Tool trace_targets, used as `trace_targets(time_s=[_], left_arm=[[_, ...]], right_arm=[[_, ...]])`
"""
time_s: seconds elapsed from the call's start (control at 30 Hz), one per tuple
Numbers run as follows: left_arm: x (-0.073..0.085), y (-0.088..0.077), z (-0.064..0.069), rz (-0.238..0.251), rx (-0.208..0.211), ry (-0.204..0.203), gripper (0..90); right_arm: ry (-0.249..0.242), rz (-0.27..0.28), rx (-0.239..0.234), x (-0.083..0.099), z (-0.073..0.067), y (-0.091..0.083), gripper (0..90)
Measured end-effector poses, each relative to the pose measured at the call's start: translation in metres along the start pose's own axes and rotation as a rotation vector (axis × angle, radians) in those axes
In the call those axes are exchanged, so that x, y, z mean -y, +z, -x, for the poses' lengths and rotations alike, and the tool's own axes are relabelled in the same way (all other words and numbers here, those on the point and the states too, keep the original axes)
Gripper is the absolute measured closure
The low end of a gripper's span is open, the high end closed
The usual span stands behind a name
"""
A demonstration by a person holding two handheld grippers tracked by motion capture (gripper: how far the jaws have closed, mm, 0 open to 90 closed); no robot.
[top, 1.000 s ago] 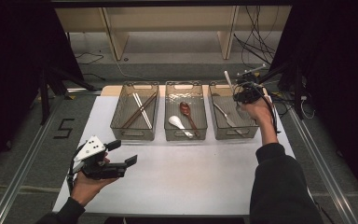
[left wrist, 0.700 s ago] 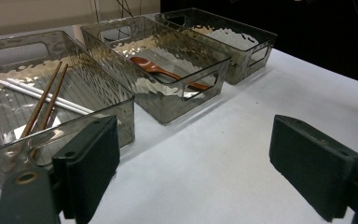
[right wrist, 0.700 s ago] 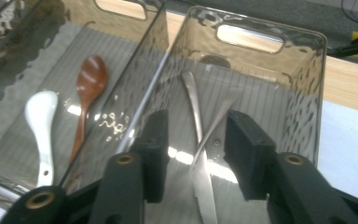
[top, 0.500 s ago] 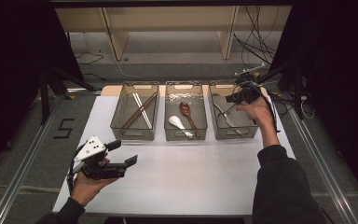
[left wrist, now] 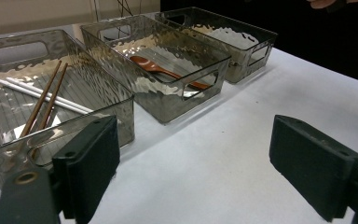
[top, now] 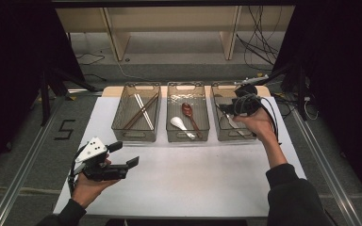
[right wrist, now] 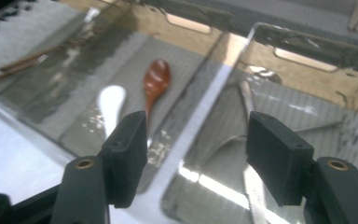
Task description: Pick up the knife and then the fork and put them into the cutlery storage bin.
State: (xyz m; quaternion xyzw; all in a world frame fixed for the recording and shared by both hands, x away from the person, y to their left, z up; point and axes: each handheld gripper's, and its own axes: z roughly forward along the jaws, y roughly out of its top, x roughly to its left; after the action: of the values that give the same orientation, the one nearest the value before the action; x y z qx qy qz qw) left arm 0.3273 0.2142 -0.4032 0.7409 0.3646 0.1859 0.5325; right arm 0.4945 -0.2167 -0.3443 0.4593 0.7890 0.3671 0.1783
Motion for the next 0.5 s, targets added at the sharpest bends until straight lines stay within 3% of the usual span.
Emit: trace_targets(time_s=[0.13, 0.5], left_arm=[[0.000, 0.001, -0.001, -0.006, -0.002, -0.004, 15.7], [0.000, 0.002, -0.002, -0.011, -0.005, -0.007, 15.7]], right_arm=[[-0.023, 0.048, -0.030, 0.010, -0.012, -0.009, 36.7], [-0.035, 0.117, -0.118, 0.037, -0.037, -0.027, 34.2]])
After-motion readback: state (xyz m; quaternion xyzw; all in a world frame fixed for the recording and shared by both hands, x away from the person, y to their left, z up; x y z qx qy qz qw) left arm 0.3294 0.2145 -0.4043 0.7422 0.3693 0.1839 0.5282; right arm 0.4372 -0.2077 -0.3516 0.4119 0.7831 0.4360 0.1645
